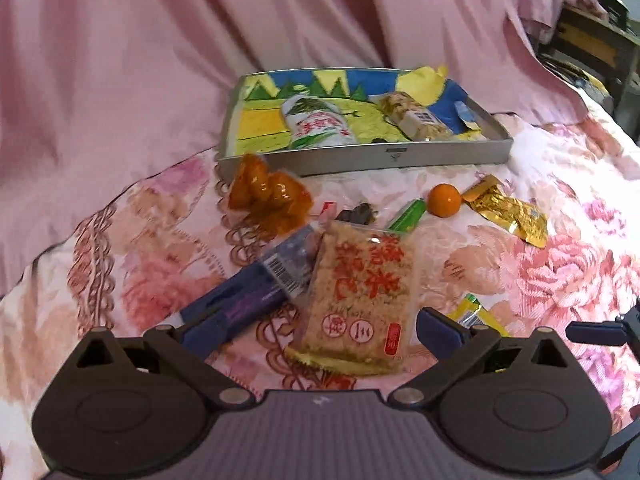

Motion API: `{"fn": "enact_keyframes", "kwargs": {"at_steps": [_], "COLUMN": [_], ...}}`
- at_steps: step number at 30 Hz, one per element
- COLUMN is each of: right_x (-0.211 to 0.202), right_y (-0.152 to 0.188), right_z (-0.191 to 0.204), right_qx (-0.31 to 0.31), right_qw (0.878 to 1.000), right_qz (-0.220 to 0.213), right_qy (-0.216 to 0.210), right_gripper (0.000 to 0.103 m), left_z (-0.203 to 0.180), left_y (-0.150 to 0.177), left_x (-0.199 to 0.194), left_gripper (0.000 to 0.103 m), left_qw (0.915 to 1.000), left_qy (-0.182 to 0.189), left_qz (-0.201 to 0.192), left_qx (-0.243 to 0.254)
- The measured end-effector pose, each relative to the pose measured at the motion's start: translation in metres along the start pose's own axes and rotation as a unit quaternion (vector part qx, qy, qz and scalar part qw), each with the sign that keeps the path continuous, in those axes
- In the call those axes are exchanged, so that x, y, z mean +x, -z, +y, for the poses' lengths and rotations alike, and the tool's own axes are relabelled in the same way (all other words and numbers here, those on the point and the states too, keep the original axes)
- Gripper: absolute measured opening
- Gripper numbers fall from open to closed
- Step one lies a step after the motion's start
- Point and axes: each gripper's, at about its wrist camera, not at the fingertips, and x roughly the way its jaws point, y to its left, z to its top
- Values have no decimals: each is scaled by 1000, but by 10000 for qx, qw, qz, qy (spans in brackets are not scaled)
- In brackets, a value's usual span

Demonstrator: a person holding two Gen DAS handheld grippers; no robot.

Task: Organize snacks
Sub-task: 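Reach the right tool to the yellow wafer packet while the left tool reaches the rice cracker bag, then close the right tool on the yellow wafer packet while the left tool grips the rice cracker bag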

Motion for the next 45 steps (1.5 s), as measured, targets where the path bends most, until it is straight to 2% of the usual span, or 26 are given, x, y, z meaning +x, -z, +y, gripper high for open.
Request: {"fn": "enact_keyframes", "kwargs": {"at_steps": [4, 12, 18, 21, 22, 24, 31, 38, 45], "right_x": [2, 7, 10, 15, 15, 15, 16, 13, 18], "right_y": [1, 2, 4, 6, 7, 7, 9, 9, 10], "right_z": [1, -3, -2, -3, -3, -3, -2, -2, -1], "right_qx": [-37, 149, 196, 209, 225, 271, 242, 228, 156], "right_qw": [10000, 9999, 9998, 9997, 9996, 9996, 9997, 9997, 9998], "right_qz": [-10, 42, 58, 128, 125, 101, 46, -30, 20], "right_qy": [14, -63, -80, -79, -69, -65, 17, 108, 135], "right_gripper": [100, 91, 84, 79, 77, 74, 53, 51, 55], "left_z": [-4, -9, -22, -23, -23, -22, -23, -25, -29], "left_y": [2, 0, 2, 0, 0, 1, 3, 5, 7], "left_x": [11, 25, 41, 45, 48, 52, 46, 40, 42], "left_gripper": [103, 103, 102, 95, 89, 84, 77, 77, 78], "left_qw": [9998, 9991, 9985, 9986, 9985, 9979, 9977, 9965, 9964], "left_qy": [21, 369, 96, 114, 60, 15, 31, 38, -26], "left_qz": [71, 67, 165, 224, 346, 533, 574, 800, 756], "left_qx": [172, 216, 504, 469, 430, 360, 352, 237, 389]}}
